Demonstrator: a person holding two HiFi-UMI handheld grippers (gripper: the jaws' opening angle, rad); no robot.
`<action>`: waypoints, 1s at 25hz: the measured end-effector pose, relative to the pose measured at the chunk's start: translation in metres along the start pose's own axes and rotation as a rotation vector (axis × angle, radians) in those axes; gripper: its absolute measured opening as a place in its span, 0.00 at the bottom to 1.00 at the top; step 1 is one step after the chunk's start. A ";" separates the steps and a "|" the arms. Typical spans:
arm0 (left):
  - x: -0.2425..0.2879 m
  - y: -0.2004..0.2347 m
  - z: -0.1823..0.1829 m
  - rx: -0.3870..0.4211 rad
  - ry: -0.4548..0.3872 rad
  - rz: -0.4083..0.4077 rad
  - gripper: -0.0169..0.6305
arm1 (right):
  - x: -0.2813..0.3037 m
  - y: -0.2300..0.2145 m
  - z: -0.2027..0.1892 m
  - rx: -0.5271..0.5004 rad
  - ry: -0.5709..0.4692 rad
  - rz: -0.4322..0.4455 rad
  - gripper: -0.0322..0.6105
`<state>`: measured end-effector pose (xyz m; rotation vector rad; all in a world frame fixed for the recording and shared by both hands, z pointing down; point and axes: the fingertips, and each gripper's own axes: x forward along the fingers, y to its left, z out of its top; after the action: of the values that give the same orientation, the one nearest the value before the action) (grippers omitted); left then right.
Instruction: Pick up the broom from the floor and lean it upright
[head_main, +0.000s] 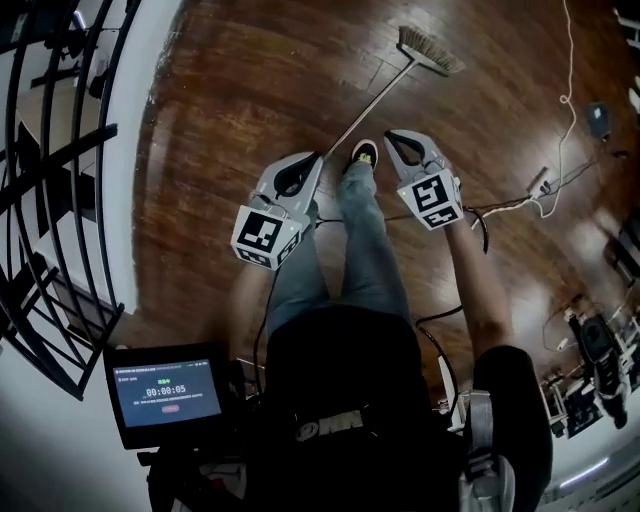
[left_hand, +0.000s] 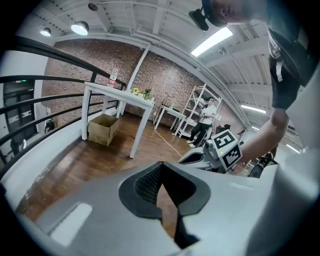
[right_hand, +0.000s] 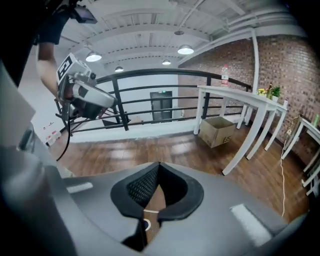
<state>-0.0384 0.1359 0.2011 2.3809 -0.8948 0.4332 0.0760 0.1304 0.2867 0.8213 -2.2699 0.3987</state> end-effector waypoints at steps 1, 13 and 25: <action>0.007 0.005 -0.004 0.011 0.009 -0.001 0.05 | 0.011 -0.001 -0.004 -0.038 0.023 0.019 0.06; 0.141 0.101 -0.191 -0.018 0.146 -0.010 0.05 | 0.214 0.015 -0.221 -0.448 0.360 0.327 0.30; 0.191 0.173 -0.357 -0.157 0.152 0.064 0.05 | 0.345 0.039 -0.446 -1.007 0.588 0.488 0.40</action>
<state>-0.0537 0.1465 0.6408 2.1513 -0.9027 0.5409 0.0756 0.2208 0.8449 -0.3362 -1.7288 -0.2807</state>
